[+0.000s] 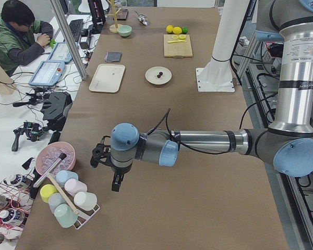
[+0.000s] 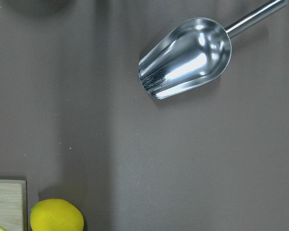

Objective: Place red cherry on plate

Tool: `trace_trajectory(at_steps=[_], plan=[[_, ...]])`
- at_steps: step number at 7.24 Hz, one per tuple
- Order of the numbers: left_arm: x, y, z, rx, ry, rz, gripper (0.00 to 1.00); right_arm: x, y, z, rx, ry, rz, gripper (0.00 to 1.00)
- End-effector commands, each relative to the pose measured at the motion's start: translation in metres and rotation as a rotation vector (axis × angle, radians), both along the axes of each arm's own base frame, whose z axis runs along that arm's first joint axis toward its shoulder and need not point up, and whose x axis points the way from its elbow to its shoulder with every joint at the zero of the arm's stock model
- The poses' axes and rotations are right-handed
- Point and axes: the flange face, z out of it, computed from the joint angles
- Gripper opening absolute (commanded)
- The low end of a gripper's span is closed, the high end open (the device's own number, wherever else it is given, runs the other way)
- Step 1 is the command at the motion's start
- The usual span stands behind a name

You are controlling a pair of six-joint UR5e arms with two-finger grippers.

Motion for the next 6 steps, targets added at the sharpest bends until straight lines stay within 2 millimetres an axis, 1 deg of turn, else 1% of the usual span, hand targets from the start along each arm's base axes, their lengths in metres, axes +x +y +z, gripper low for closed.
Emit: trace_trajectory(at_steps=[1,6], plan=[[-0.0001,-0.0015,-0.0014,0.0,-0.002,-0.003,0.98,-0.0006,-0.0006,0.0015,-0.001,-0.005,-0.001,1.0],[-0.0005,-0.0042,-0.002,0.001,-0.005,-0.004,0.98,-0.0011,-0.0043,-0.0056,0.014,-0.015,0.0,1.0]])
